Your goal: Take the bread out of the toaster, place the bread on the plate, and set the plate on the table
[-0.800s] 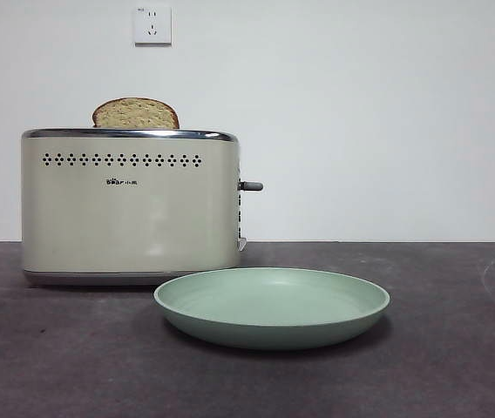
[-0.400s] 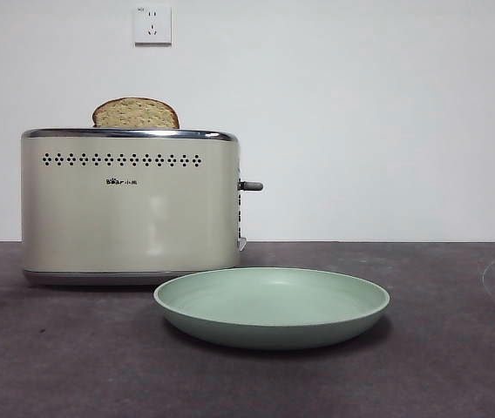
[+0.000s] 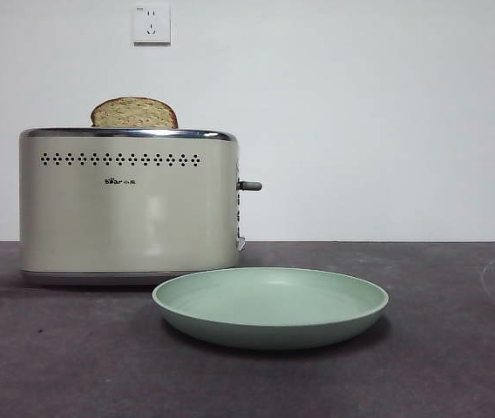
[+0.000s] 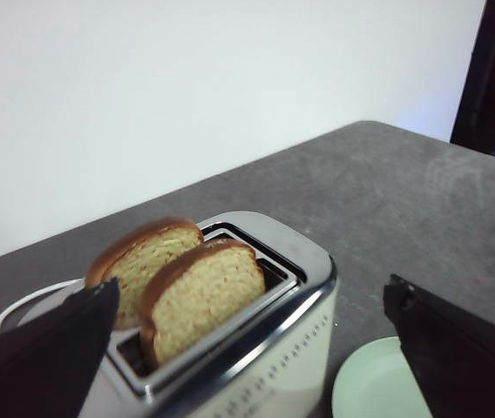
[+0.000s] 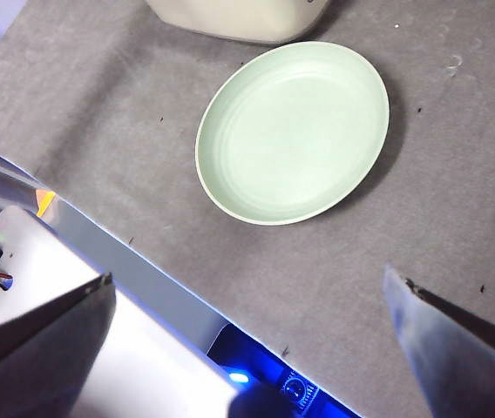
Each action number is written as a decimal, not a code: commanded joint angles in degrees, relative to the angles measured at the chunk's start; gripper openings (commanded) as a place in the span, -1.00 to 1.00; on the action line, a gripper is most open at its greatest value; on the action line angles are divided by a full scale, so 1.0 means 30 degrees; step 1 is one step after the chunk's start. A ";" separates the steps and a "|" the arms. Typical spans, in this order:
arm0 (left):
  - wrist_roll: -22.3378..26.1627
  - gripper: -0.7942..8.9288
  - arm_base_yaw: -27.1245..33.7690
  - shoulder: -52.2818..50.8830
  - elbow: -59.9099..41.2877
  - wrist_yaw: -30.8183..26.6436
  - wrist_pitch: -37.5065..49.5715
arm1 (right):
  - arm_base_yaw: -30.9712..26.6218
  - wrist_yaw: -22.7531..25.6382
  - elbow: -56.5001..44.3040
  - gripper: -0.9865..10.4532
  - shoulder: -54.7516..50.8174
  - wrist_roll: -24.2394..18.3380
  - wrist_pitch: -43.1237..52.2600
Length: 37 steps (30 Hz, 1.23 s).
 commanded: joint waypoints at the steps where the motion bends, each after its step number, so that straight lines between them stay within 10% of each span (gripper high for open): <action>1: 0.0823 0.34 -0.0408 0.2098 0.0845 0.0000 0.0823 | 0.0058 0.0015 0.0044 0.16 -0.0022 0.0000 0.0080; 23: 0.3373 0.29 -0.2754 1.0411 0.3716 -0.3271 0.1887 | 0.0051 0.0029 0.0044 0.16 -0.0029 0.0102 0.0066; 31: 0.3351 -0.74 -0.3016 1.0571 0.3716 -0.3621 0.1814 | 0.0051 0.0036 0.0044 0.16 -0.0022 0.0138 0.0051; 37: 0.3271 -0.85 -0.3060 1.0564 0.3723 -0.3621 0.1916 | 0.0051 0.0036 0.0044 0.16 -0.0022 0.0146 0.0051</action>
